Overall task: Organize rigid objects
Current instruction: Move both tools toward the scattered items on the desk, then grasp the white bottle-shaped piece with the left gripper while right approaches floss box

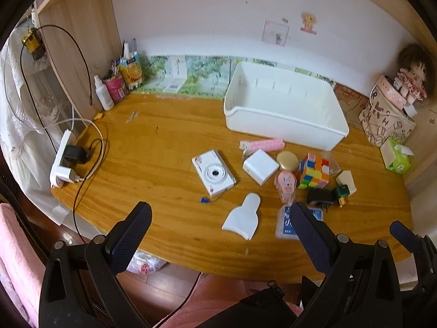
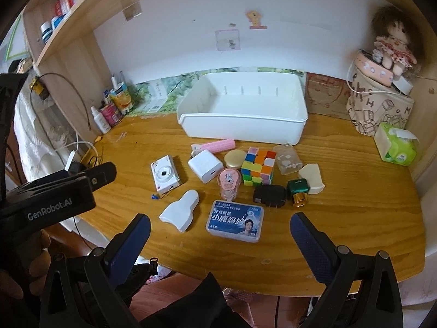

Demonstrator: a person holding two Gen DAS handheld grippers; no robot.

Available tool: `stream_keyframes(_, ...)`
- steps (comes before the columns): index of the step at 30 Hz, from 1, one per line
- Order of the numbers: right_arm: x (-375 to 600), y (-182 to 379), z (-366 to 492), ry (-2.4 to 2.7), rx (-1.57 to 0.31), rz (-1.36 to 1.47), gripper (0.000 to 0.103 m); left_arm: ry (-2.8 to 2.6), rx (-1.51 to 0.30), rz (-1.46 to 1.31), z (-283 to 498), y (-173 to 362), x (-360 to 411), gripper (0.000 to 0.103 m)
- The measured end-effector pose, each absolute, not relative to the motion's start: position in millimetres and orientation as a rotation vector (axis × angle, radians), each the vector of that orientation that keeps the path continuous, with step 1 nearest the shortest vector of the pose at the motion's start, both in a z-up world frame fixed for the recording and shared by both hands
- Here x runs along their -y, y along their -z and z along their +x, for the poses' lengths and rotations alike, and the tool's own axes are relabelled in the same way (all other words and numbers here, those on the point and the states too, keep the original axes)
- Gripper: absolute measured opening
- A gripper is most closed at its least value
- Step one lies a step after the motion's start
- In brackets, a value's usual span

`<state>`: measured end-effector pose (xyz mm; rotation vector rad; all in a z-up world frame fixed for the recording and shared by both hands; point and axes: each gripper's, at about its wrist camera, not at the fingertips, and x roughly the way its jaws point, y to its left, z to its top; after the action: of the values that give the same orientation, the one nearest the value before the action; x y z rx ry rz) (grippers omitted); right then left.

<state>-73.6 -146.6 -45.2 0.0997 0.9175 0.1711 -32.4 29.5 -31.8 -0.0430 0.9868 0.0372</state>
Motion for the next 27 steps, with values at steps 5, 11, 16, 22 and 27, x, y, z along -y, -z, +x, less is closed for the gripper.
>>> stream_keyframes(5,141.6,50.4,-76.7,-0.211,-0.911,0.060,0.102,-0.032,-1.057,-0.055,-30.2,45.7,-31.7,0.101)
stream_keyframes(11,135.0,64.8,-72.7,-0.248,-0.952,0.012,0.102,-0.011,-1.175,-0.071,-24.6,68.6,-29.1,0.101)
stream_keyframes(16,134.6,83.2,-65.3,-0.260,-1.036,0.002,0.102,0.000,-1.251,-0.079,-18.8,85.7,-27.0,0.101)
stream_keyframes(22,135.6,103.4,-50.7,-0.257,-1.126,0.000,0.102,0.022,-1.377,-0.128,-5.8,114.2,-25.6,0.101)
stream_keyframes(27,137.7,123.7,-35.2,-0.250,-1.217,0.006,0.102,0.032,-1.458,-0.153,9.0,135.0,-21.7,0.101)
